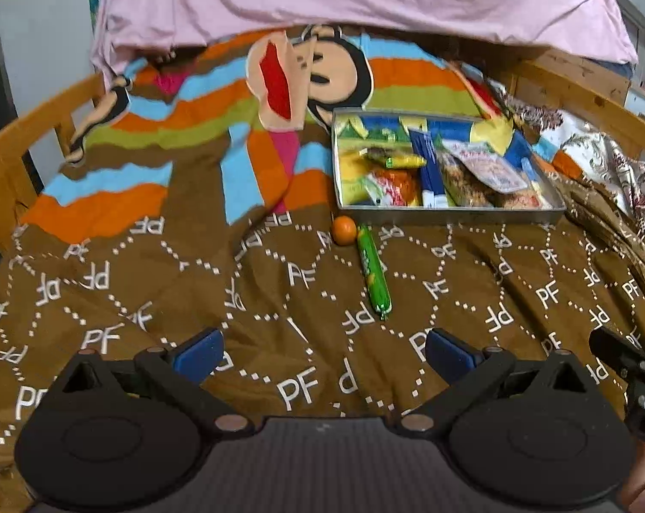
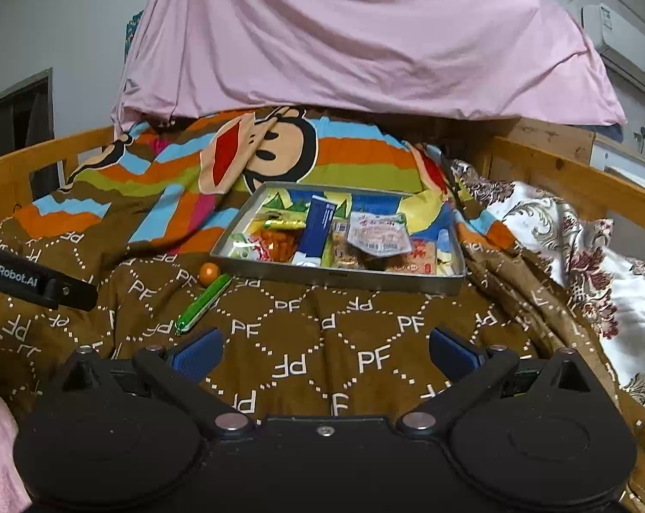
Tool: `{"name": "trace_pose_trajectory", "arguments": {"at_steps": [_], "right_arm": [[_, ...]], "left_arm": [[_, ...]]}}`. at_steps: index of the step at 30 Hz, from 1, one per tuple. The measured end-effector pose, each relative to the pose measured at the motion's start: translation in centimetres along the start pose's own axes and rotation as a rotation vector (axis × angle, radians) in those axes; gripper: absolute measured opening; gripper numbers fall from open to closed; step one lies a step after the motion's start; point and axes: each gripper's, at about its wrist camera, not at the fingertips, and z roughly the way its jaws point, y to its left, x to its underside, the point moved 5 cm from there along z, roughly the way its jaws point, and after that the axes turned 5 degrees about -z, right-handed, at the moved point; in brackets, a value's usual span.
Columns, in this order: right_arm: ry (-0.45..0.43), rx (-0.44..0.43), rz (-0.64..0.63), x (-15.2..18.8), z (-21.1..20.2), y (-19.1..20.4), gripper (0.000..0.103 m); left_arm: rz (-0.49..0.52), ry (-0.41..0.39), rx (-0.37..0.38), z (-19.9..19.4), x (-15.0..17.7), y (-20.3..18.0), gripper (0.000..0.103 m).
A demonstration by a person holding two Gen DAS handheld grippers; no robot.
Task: Organize snacks
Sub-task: 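Lift both open tools up and away from the tray, then move the left tool toward the orange ball while the right tool reaches the green stick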
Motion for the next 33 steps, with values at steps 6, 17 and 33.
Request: {"name": "trace_pose_trajectory", "arguments": {"at_steps": [6,17,33], "right_arm": [[0.050,0.000,-0.013,0.5,1.6,0.5,0.102],[0.113,-0.023,-0.165,1.2,5.2,4.4,0.102],[0.082,-0.085,-0.260,-2.1,14.7,10.3,0.102]], "left_arm": [[-0.081,0.123,-0.037,3.2,-0.7,1.3,0.103],[-0.112,0.156,-0.037,7.8,-4.6,1.9,0.103],[-0.192,0.121,-0.078,12.3,-6.2,3.5,0.102]]}}
